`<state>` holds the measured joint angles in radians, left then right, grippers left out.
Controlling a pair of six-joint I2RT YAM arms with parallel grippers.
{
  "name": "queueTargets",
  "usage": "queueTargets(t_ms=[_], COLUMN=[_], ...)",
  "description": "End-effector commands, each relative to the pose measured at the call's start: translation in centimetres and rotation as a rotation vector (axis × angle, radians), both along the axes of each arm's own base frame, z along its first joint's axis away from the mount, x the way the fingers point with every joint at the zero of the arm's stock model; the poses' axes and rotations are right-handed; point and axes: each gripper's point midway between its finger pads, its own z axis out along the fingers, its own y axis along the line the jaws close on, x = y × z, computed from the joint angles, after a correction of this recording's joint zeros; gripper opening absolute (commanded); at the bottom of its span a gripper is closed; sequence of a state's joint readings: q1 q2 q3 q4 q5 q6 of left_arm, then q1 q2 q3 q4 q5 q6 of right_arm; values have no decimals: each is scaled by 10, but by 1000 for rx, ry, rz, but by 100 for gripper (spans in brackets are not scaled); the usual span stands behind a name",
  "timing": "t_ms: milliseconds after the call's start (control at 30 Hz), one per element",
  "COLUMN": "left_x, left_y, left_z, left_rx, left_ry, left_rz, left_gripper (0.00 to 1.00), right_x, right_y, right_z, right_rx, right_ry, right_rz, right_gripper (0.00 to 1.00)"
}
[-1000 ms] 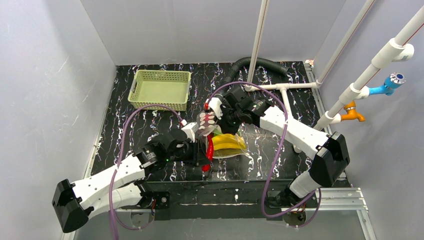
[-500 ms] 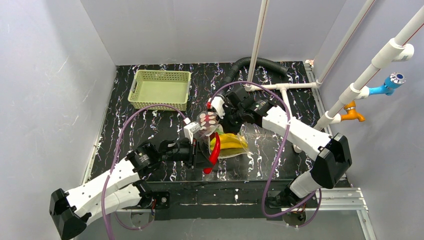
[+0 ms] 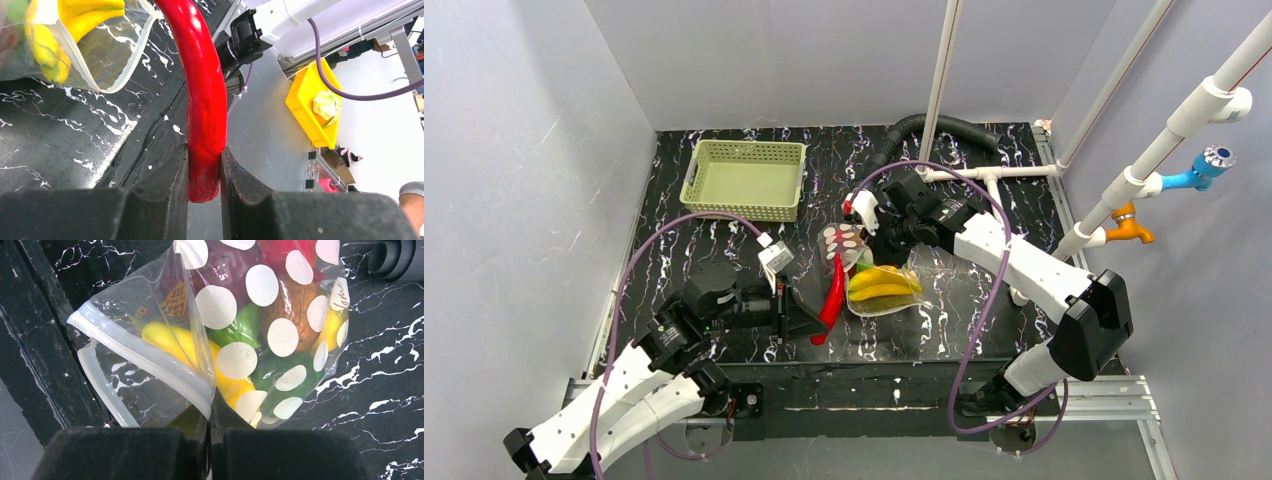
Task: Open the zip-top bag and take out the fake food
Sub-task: Pick up the fake vegetable from the zipper food storage bag, then place the fake vegetable in the bin.
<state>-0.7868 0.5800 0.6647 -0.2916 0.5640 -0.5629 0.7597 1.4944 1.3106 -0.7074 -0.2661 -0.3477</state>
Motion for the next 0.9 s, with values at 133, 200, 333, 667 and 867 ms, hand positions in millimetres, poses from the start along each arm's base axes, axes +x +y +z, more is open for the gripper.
queueTargets(t_ms=[133,200,333,667,867], left_x=[8,12,23,55,70], left_y=[11,12,16,29,34], left_z=[15,17,20,19,20], left_rx=[19,19,34,80,84], left_ry=[-78,-88,-110,-136,-133], left_rz=[44,63,119,283,352], left_gripper=[0,0,0,0,0], right_x=[0,-1,-2,-4,-5], right_y=[-2,-3,-3,-3,-3], right_z=[16,15,16,20,21], right_rx=[56,58,65,83,89], right_ry=[-26,-24,-21,-16,-14], right_rz=[8,8,11,17,18], right_gripper=[1,1,1,1,1])
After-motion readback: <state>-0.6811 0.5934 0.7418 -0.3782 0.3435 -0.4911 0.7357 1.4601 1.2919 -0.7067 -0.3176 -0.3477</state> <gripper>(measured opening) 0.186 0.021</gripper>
